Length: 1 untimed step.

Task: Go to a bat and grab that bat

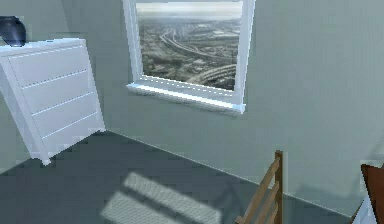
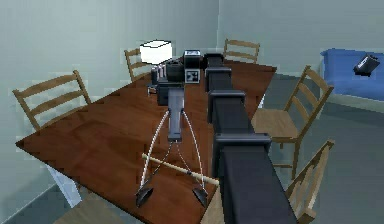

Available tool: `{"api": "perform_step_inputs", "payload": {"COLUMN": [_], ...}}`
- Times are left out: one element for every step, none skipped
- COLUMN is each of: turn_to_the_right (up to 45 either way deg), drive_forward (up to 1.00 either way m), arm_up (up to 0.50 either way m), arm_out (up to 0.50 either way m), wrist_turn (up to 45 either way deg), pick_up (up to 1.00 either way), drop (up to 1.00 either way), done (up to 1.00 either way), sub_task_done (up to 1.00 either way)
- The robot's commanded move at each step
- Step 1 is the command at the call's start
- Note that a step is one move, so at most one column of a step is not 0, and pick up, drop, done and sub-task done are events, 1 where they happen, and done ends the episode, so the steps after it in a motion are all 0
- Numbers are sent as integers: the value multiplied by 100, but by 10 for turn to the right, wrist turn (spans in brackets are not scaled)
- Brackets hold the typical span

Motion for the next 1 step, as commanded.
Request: {"api": "perform_step_inputs", "payload": {"turn_to_the_right": [0], "drive_forward": [0], "arm_up": [0], "arm_out": [0], "wrist_turn": [450], "pick_up": [0], "drop": [0], "done": [0], "sub_task_done": [0]}}
